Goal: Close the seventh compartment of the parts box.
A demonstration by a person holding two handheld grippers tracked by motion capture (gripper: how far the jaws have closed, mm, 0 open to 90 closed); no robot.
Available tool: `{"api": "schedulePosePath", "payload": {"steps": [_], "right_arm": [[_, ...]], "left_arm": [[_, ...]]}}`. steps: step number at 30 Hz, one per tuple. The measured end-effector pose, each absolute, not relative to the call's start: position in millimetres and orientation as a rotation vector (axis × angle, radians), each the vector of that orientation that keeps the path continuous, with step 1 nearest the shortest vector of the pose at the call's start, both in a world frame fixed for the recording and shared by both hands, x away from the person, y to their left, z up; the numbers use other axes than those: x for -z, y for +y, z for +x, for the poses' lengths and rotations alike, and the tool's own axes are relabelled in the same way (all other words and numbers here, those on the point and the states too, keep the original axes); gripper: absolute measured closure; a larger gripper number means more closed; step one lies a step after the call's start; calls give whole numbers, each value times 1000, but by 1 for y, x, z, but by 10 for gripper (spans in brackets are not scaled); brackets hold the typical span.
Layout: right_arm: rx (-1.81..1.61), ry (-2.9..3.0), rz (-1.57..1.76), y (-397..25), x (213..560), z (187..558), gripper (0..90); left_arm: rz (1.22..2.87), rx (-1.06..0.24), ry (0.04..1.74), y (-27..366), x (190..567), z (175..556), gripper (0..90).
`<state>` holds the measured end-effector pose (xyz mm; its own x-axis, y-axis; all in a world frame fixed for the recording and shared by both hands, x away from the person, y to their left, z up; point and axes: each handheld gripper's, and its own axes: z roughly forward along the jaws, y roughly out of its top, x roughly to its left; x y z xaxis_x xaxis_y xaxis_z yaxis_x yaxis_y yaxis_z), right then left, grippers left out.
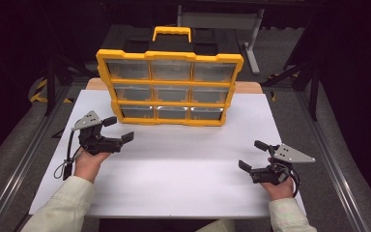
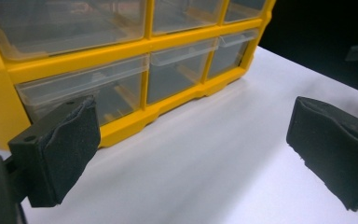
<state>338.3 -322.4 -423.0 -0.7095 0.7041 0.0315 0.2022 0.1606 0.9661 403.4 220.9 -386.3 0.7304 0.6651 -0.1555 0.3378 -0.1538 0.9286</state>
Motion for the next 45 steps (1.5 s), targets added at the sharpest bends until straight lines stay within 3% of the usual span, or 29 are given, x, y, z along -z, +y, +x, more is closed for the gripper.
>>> {"api": "schedulePosePath", "payload": {"steps": [14, 29, 45], "right_arm": [[-1563, 2029, 837, -322, 421, 337, 0], [-1575, 2000, 746, -321, 423, 327, 0], [-1594, 1959, 761, -326, 435, 322, 0]], "left_arm": [[1717, -433, 697, 249, 384, 359, 9], [1613, -423, 760, 295, 428, 328, 11], [1681, -435, 787, 300, 460, 332, 11]]}}
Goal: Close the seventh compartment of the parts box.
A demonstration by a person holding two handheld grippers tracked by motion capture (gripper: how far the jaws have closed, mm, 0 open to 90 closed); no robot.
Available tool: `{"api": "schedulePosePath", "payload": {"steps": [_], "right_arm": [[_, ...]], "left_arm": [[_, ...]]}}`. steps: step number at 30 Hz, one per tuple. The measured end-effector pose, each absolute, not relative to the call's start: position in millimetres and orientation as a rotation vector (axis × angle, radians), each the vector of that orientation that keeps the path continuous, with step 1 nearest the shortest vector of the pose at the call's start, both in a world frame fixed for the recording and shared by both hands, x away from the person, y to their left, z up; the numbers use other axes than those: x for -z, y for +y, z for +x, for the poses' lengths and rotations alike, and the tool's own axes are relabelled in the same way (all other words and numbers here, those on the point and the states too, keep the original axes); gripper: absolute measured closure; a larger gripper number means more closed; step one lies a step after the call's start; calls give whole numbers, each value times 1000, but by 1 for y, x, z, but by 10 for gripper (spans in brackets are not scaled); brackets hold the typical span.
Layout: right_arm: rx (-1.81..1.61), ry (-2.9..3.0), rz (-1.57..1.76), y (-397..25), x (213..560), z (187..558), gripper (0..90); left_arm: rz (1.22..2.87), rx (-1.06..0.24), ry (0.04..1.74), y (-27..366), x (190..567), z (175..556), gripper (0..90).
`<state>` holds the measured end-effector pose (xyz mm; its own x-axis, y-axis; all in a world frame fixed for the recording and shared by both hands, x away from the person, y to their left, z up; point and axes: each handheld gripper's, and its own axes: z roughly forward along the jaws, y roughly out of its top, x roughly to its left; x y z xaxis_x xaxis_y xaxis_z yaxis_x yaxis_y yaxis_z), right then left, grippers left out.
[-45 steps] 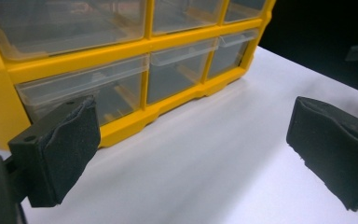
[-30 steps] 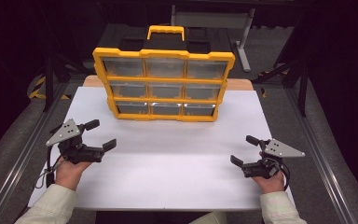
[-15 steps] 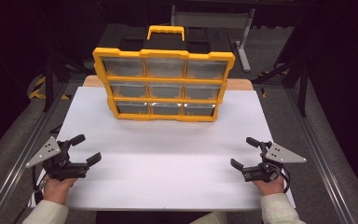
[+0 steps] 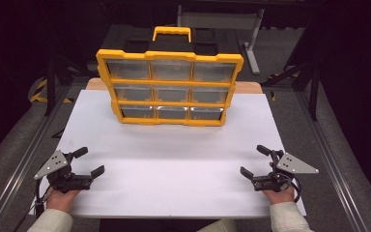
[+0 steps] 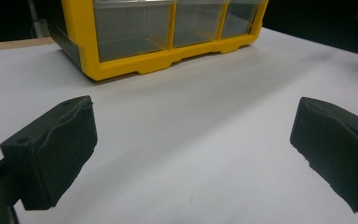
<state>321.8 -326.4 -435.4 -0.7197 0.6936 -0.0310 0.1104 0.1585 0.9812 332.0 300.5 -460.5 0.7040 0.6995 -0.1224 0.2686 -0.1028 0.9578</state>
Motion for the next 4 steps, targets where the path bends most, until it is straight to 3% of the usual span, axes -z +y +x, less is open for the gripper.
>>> {"api": "schedulePosePath", "payload": {"steps": [4], "right_arm": [[-1597, 1947, 779, -328, 436, 322, 0]], "left_arm": [[1655, -422, 806, 302, 462, 334, 10]]}}
